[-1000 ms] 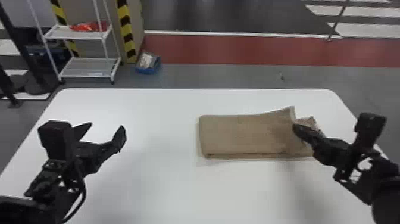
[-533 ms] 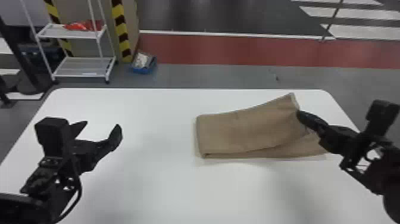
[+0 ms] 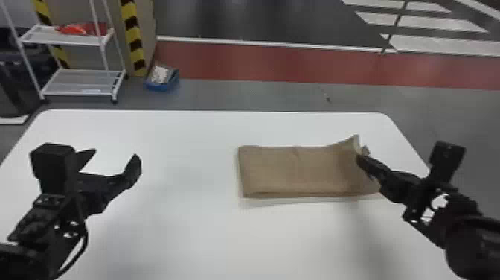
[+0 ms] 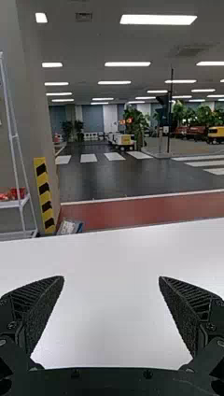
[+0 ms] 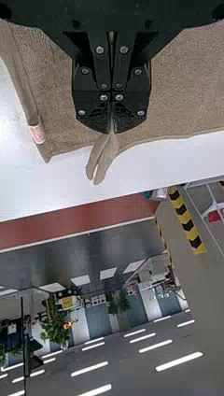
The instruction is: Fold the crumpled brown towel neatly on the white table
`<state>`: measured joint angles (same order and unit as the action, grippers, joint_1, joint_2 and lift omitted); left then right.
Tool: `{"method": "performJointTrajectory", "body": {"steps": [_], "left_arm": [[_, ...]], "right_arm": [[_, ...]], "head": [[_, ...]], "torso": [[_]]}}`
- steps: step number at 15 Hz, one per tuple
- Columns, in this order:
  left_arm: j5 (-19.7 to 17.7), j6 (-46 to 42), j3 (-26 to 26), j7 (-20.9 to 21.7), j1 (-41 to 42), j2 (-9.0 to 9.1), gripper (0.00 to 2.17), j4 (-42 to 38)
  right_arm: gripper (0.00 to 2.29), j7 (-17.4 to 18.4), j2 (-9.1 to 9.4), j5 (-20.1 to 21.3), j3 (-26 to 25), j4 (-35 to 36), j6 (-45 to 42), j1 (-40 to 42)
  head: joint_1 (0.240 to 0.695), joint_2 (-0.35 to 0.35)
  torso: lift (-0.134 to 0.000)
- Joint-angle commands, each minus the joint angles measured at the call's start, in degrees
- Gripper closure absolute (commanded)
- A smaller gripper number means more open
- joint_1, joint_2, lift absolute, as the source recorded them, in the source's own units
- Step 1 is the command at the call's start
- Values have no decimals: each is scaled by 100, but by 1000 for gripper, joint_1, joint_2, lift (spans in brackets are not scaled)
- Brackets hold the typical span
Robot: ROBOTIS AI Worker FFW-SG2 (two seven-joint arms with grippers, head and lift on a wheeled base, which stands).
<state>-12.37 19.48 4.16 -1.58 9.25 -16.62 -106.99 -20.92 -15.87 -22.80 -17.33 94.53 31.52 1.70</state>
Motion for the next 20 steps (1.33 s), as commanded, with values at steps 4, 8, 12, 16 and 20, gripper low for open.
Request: {"method": "performJointTrajectory", "body": {"steps": [4, 8, 12, 16, 20], "left_arm": [[15, 88, -38, 0, 33, 1, 151, -6], [42, 88, 23, -18, 33, 1, 151, -15], [42, 246, 50, -9, 33, 1, 151, -32], [50, 299, 14, -27, 139, 1, 151, -103], [33, 299, 164, -79, 183, 45, 137, -138]], "right_arm": [[1268, -43, -39, -401, -429, 883, 378, 128], [1268, -52, -100, -480, -886, 848, 448, 251], [1268, -202, -100, 92, -570, -444, -220, -91], [-1, -228, -100, 549, -429, -972, -290, -417], [63, -158, -21, 434, -860, -479, 132, -21]], "head": [[695, -123], [695, -150], [695, -189], [695, -199], [695, -210]], "torso": [[-124], [-124], [-124], [-124], [-124]]}}
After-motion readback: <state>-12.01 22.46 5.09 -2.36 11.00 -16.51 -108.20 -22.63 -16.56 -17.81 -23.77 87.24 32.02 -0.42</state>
